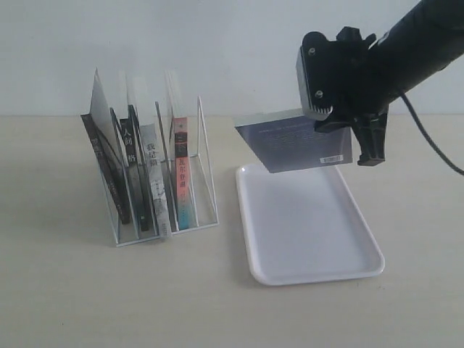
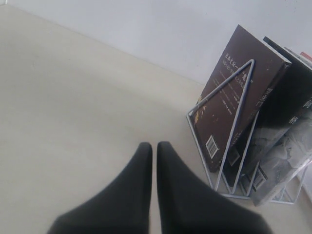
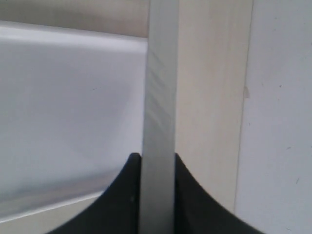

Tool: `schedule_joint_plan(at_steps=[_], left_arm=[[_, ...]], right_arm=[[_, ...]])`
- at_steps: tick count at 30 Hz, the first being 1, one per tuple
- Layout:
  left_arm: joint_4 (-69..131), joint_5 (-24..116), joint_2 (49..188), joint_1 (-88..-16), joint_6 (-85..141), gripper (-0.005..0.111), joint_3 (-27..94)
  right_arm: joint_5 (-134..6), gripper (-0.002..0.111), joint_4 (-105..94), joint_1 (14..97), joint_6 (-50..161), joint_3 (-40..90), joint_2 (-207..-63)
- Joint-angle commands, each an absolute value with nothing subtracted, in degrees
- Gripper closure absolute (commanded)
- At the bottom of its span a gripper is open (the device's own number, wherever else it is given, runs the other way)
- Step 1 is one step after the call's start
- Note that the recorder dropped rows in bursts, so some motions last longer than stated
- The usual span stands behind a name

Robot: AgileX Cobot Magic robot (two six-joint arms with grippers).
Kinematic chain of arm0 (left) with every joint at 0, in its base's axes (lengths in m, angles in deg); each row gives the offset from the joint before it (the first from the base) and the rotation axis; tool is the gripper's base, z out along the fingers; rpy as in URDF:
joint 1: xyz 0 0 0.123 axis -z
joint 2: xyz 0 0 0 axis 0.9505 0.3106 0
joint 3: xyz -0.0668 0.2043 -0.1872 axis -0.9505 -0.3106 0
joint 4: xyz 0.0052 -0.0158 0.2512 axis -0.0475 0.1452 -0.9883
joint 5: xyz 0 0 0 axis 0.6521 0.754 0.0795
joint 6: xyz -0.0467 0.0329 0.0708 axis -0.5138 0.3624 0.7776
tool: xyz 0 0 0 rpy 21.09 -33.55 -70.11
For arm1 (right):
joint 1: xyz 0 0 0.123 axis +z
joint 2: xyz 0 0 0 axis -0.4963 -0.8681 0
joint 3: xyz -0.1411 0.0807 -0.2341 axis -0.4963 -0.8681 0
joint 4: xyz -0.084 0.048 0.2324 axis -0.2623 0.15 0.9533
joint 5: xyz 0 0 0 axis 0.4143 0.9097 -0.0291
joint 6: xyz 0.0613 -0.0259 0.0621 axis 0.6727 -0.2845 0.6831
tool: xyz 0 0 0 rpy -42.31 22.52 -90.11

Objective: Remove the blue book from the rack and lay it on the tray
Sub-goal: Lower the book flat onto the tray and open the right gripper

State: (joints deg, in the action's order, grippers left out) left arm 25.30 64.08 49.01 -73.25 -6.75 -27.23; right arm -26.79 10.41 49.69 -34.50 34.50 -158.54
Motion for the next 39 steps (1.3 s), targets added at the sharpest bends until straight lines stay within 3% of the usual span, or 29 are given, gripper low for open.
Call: schedule_joint_plan(at_steps=[1, 11, 30, 33, 37, 39], left_arm=[[25.80, 63.83, 48.83, -73.39, -6.57, 0.103, -27.38], [25.80, 63.83, 48.83, -73.39, -6.57, 0.103, -27.38], [25.80, 63.72, 48.83, -73.39, -6.55, 0.103, -27.38], [25.80, 63.72, 48.83, -73.39, -6.55, 0.103, -27.38], [25.80, 63.72, 48.83, -73.39, -6.55, 0.103, -27.38], [25.80, 63.72, 48.83, -73.39, -6.55, 0.103, -27.38]], right_arm=[[-33.05, 0.108, 14.12, 49.69, -34.81, 34.73, -160.35], [-43.82, 0.108, 15.84, 50.99, -34.81, 23.16, -160.56], [-29.87, 0.106, 23.14, 50.99, -16.10, 18.20, -160.56], [-29.33, 0.090, 22.51, 50.99, -12.68, 18.20, -160.56], [-29.32, 0.058, 20.88, 50.99, -8.65, 18.20, -160.56], [-29.12, 0.052, 20.16, 50.99, -6.61, 18.20, -160.29]])
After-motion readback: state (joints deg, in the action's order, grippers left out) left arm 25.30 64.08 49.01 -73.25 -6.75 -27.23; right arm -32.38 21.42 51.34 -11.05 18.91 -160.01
